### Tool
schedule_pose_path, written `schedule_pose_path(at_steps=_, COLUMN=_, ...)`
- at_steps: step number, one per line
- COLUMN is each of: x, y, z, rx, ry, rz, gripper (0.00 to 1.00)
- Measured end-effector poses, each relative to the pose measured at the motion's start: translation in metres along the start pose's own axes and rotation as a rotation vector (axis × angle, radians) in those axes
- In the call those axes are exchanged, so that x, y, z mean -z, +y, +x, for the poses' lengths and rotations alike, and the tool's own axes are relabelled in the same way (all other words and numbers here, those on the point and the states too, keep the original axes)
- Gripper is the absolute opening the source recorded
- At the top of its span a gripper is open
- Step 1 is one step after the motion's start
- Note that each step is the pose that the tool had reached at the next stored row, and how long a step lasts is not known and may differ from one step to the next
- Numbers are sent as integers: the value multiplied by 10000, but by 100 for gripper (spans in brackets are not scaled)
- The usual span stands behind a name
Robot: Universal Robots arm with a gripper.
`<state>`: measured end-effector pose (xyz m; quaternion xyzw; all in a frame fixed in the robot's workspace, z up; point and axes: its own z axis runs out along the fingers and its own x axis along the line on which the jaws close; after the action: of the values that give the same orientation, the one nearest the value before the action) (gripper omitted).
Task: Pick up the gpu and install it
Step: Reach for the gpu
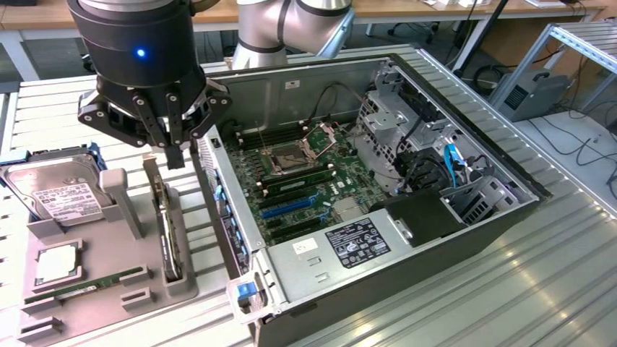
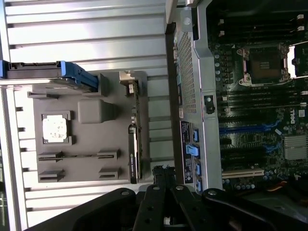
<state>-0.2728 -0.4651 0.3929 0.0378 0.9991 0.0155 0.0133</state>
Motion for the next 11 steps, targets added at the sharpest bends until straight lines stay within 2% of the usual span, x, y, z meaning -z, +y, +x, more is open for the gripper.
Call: schedule_pose_path(at_steps=11, x=-1, y=33, z=3, rx=0, ry=1, rz=-11, gripper=11)
